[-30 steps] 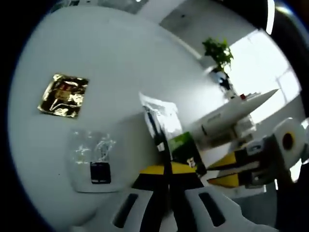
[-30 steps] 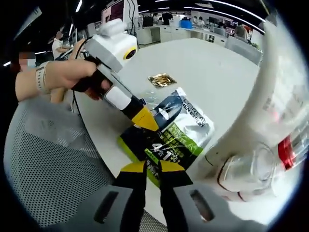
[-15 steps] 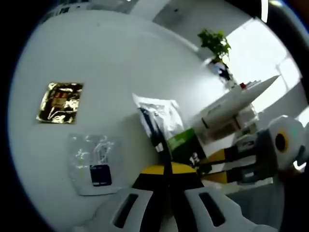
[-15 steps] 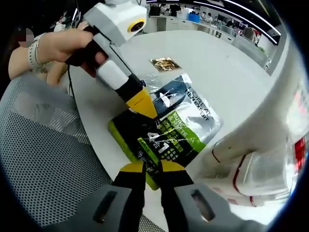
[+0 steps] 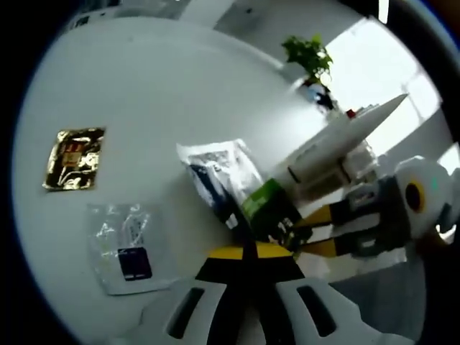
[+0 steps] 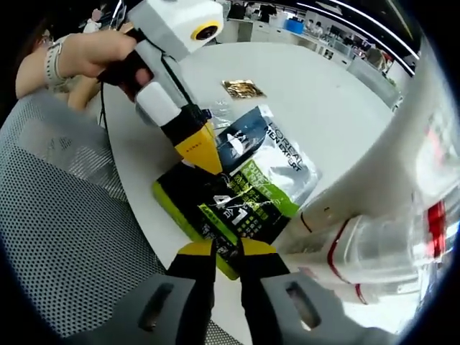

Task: Arrange the skincare products in the storage area until every visible bottle or jar stands upright without overlapping.

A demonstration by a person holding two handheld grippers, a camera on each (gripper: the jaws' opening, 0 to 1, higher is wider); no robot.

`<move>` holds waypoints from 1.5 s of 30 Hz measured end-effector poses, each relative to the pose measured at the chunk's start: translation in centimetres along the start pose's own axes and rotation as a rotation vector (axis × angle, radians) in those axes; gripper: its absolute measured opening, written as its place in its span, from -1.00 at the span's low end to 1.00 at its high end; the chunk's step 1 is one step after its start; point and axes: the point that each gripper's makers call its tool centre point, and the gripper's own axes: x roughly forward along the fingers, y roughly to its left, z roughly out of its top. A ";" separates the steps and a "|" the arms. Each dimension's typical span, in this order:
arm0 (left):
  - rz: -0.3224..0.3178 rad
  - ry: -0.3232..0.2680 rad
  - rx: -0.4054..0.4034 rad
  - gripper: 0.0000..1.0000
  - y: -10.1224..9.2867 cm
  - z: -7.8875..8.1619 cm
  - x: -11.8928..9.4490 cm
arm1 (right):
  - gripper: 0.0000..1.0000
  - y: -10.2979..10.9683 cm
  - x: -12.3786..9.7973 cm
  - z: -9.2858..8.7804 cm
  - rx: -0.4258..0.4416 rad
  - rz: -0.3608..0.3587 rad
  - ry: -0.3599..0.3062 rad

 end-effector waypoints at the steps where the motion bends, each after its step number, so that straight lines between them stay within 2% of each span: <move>1: 0.001 -0.003 0.002 -1.00 0.0 0.0 0.0 | -0.75 0.0 0.0 0.0 0.001 -0.001 0.001; 5: 0.004 -0.002 0.007 -1.00 0.0 0.0 0.0 | -0.79 0.3 0.0 0.1 -0.013 -0.003 0.005; 7: 0.004 -0.007 0.057 -1.00 0.0 0.2 -0.1 | -0.79 0.3 0.1 0.1 0.000 -0.003 0.003; 12: 0.007 -0.015 0.066 -1.00 0.1 0.3 -0.1 | -0.80 0.4 0.1 0.2 -0.007 0.002 0.001; 15: 0.015 -0.030 0.120 -0.97 0.3 0.6 -0.4 | -0.81 0.4 0.2 0.3 0.006 0.003 -0.006; 16: 0.018 -0.023 0.133 -0.95 0.3 0.5 -0.5 | -0.80 0.4 0.2 0.3 0.005 0.003 -0.004; 17: 0.031 0.006 0.186 -0.92 0.7 0.2 -0.9 | -0.80 0.4 0.2 0.3 0.002 0.003 -0.003; 18: 0.055 -0.001 0.201 -0.86 1.1 0.4 -1.1 | -0.80 0.4 0.3 0.3 0.004 0.002 -0.002; 20: 0.090 -0.044 0.206 -0.78 1.7 1.3 -1.9 | -0.80 0.4 0.3 0.3 0.009 0.005 -0.002; 21: 0.099 -0.090 0.245 -0.75 1.8 2.4 -2.3 | -0.80 0.4 0.3 0.3 0.014 0.005 -0.003; 22: 0.140 -0.176 0.289 -0.74 2.1 4.0 -3.0 | -0.80 0.4 0.2 0.3 0.017 0.005 -0.005; 23: 0.172 -0.197 0.276 -0.74 2.4 4.5 -3.3 | -0.80 0.4 0.3 0.3 0.016 0.005 -0.007; 24: 0.171 -0.224 0.356 -0.77 2.0 5.2 -3.4 | -0.80 0.4 0.3 0.3 0.015 0.006 -0.007; 25: 0.162 -0.236 0.389 -0.81 1.5 5.5 -3.3 | -0.80 0.4 0.3 0.3 0.016 0.007 -0.007; 27: 0.155 -0.218 0.378 -0.82 1.0 5.1 -3.0 | -0.80 0.4 0.3 0.3 0.011 0.007 -0.005; 29: 0.156 -0.176 0.360 -0.75 1.3 4.4 -2.5 | -0.80 0.4 0.3 0.3 0.013 0.007 -0.007; 30: 0.169 -0.124 0.376 -0.72 1.8 3.6 -2.3 | -0.80 0.4 0.3 0.3 0.017 0.007 -0.008; 31: 0.181 -0.104 0.401 -0.72 2.1 3.3 -2.2 | -0.80 0.4 0.3 0.3 0.020 0.007 -0.008; 34: 0.177 -0.087 0.408 -0.74 2.2 2.9 -1.9 | -0.80 0.4 0.3 0.3 0.022 0.007 -0.009; 36: 0.166 -0.078 0.371 -0.70 2.1 2.7 -1.7 | -0.80 0.4 0.3 0.3 0.025 0.008 -0.009; 45: 0.162 -0.043 0.380 -0.69 2.4 2.0 -1.1 | -0.80 0.4 0.3 0.3 0.033 0.010 -0.008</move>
